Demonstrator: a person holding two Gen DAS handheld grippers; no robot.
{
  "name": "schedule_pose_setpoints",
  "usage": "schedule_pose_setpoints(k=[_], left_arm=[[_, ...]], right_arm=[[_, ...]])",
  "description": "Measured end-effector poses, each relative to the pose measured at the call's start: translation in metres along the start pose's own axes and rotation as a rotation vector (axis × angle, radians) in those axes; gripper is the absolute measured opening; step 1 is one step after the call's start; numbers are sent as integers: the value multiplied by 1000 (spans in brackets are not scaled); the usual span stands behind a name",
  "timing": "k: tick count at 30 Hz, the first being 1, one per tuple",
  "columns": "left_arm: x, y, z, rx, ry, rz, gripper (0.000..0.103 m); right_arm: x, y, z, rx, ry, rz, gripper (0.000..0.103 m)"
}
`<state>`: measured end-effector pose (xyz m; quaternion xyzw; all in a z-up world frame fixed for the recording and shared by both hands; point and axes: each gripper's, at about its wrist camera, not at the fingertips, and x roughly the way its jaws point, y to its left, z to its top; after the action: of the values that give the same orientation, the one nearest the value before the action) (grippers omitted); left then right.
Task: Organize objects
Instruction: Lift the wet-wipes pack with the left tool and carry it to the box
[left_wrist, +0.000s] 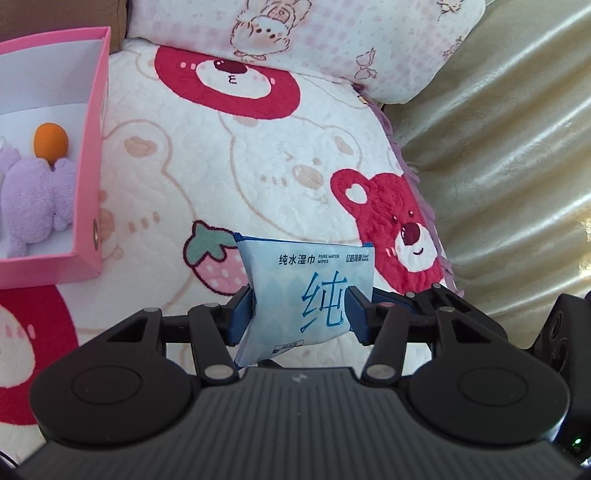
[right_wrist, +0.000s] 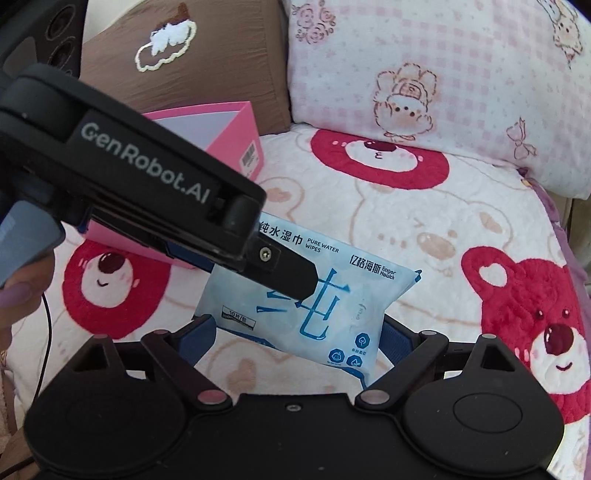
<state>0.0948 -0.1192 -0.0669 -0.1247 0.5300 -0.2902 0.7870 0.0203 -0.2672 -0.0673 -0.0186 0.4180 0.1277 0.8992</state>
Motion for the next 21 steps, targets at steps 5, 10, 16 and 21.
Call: schedule_pose_setpoints(k=[5, 10, 16, 21], left_arm=[[-28, -1, -8, 17, -12, 28, 52], [-61, 6, -17, -10, -29, 2, 52], [-94, 11, -21, -11, -43, 3, 52], [-115, 18, -25, -13, -70, 11, 52]], right_arm=[[-22, 17, 6, -23, -38, 44, 95], [-42, 36, 9, -57, -65, 65, 94], [-68, 64, 12, -127, -96, 71, 94], [-81, 87, 15, -204, -117, 61, 94]])
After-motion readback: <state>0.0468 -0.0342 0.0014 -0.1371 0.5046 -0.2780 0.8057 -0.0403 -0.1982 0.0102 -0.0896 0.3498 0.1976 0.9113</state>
